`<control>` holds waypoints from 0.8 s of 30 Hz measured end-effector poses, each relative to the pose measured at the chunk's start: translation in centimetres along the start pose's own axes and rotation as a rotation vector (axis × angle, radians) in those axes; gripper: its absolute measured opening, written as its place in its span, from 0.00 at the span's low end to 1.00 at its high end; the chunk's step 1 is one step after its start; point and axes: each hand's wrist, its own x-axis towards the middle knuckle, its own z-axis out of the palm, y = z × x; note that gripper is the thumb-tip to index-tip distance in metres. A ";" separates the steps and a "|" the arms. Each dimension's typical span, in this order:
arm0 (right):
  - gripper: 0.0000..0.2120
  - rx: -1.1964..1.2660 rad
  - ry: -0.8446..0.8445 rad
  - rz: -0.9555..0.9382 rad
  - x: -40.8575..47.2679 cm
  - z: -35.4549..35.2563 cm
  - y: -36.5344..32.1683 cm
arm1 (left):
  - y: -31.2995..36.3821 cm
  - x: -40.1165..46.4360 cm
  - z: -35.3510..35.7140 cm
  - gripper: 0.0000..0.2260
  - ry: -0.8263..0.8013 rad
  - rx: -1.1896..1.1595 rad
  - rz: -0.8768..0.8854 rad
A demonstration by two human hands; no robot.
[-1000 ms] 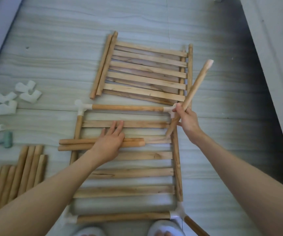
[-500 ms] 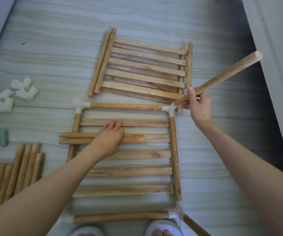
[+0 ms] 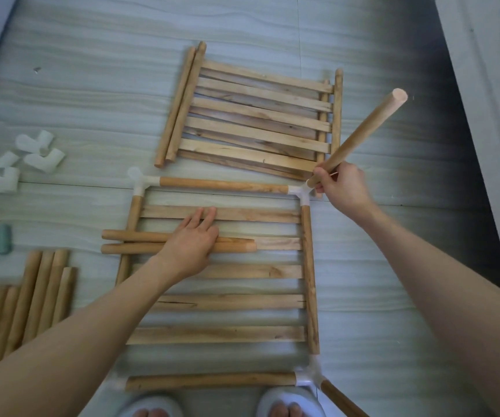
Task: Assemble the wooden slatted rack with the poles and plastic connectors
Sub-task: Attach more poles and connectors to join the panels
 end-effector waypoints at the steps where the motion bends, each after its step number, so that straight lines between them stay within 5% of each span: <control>1: 0.11 -0.003 0.013 -0.006 0.0 0.2 0.0 | 0.0 -0.1 0.1 0.14 0.001 0.004 0.000; 11: 0.16 -0.039 0.068 0.107 -0.3 1.5 -0.4 | 0.1 -0.3 -0.3 0.15 -0.050 -0.001 0.014; 17: 0.16 0.119 0.146 0.247 -4.3 4.0 -0.9 | -0.8 -0.6 -2.3 0.16 0.124 -0.382 -0.022; 21: 0.15 -0.234 -0.143 -0.084 -7.1 7.4 -1.0 | -3.2 -2.5 -4.1 0.13 0.397 -0.698 -0.109; 24: 0.32 -0.535 -0.507 -0.258 -8.6 10.0 -1.7 | -5.6 -4.4 -6.4 0.10 0.689 -0.911 -0.258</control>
